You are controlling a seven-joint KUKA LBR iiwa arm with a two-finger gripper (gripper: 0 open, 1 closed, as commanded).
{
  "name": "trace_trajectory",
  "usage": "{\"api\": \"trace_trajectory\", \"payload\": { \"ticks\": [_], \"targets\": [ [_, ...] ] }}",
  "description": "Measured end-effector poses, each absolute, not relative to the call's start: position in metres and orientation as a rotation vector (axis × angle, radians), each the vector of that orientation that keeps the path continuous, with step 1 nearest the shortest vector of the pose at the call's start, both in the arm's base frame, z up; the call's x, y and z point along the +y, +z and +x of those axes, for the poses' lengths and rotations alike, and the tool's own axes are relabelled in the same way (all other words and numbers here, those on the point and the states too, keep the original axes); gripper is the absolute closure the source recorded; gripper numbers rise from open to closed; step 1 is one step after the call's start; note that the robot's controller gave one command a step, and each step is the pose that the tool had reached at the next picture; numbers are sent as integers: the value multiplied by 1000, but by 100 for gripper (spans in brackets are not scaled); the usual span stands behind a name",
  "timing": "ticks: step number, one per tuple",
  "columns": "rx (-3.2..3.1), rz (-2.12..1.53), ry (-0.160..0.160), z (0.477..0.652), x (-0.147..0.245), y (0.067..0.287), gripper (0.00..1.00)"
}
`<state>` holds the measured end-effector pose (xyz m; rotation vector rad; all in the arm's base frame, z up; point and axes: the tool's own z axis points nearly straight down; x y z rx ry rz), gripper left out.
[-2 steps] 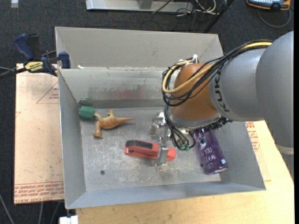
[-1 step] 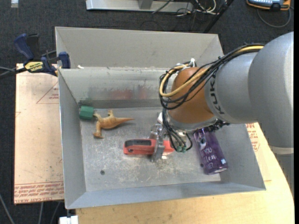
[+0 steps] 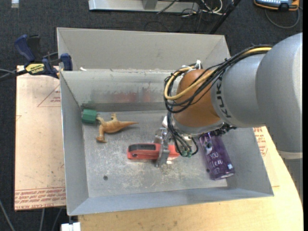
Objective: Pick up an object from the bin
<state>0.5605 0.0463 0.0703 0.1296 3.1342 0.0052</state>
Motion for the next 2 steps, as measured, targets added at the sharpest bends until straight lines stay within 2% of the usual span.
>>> {"api": "trace_trajectory", "payload": {
  "ticks": [1, 2],
  "targets": [
    [3138, 130, 5, 559, 46, 74, 100],
    [3147, 130, 4, 557, 46, 90, 100]
  ]
}}
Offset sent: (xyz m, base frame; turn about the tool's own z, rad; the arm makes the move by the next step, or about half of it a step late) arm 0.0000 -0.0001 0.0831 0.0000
